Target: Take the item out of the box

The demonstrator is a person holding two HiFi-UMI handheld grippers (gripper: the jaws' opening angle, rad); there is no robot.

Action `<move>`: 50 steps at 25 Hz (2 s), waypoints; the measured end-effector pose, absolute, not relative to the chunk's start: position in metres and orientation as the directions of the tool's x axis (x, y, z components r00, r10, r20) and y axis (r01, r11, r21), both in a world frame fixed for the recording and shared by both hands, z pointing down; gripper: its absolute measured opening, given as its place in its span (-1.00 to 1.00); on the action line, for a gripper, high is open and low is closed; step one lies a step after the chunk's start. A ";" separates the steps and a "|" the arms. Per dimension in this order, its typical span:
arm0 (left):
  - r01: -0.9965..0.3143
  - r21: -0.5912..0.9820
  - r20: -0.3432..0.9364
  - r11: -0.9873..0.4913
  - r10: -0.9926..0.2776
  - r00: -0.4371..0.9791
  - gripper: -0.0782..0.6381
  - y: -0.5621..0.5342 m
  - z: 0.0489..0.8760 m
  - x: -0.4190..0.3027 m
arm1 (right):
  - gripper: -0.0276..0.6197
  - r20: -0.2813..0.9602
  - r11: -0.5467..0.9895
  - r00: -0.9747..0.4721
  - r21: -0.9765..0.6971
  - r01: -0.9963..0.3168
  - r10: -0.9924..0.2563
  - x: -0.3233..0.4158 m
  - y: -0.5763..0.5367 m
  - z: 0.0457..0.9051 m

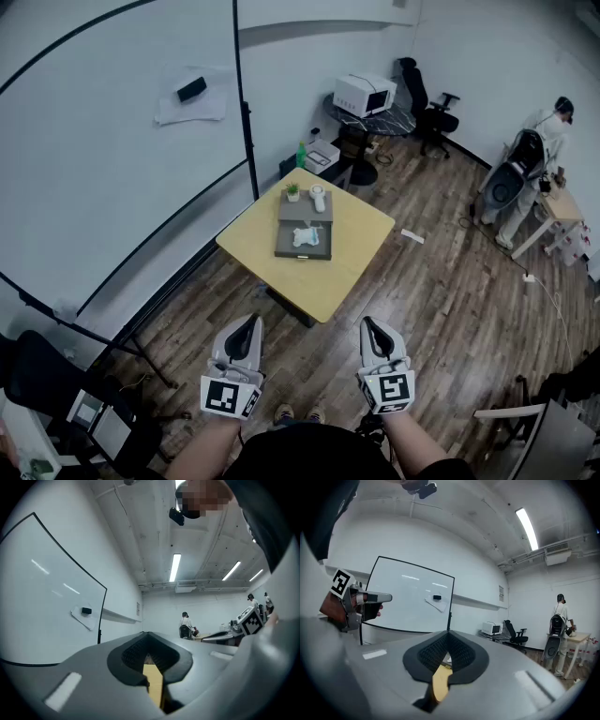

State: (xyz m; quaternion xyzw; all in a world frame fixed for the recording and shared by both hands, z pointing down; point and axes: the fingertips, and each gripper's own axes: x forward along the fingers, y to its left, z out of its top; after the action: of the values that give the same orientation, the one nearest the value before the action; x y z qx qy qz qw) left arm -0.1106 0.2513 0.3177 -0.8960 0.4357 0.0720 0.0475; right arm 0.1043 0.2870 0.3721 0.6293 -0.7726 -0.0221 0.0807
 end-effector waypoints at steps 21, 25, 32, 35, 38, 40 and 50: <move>-0.801 -0.021 -0.158 -0.598 -0.789 0.594 -0.78 0.263 0.323 -0.097 | 0.93 0.057 0.365 -0.364 0.000 -0.931 -0.929 0.110 0.290 0.358; -0.807 -0.034 -0.169 -0.589 -0.793 0.586 -0.78 0.263 0.325 -0.088 | 0.93 0.027 0.377 -0.377 0.014 -0.926 -0.926 0.119 0.288 0.355; -0.820 -0.028 -0.170 -0.572 -0.806 0.567 -0.78 0.238 0.336 -0.081 | 0.92 0.027 0.400 -0.399 0.029 -0.916 -0.917 0.126 0.262 0.363; -0.818 -0.031 -0.173 -0.574 -0.803 0.570 -0.78 0.214 0.335 -0.078 | 0.92 0.035 0.394 -0.393 0.031 -0.918 -0.919 0.131 0.238 0.365; -0.814 -0.030 -0.169 -0.580 -0.800 0.576 -0.78 0.188 0.337 -0.077 | 0.92 0.053 0.396 -0.394 0.030 -0.918 -0.918 0.129 0.212 0.371; -0.812 -0.027 -0.172 -0.583 -0.797 0.578 -0.78 0.162 0.338 -0.076 | 0.92 0.059 0.397 -0.394 0.035 -0.917 -0.917 0.128 0.190 0.372; -0.779 0.010 -0.133 -0.628 -0.773 0.621 -0.78 -0.011 0.365 -0.068 | 0.92 0.128 0.356 -0.347 0.053 -0.933 -0.929 0.134 0.036 0.390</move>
State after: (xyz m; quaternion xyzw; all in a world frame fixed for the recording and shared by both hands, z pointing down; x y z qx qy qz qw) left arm -0.0677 -0.0109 0.3652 -0.9000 0.4309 0.0620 0.0242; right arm 0.1336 0.0357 0.3903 0.5674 -0.8205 0.0144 0.0679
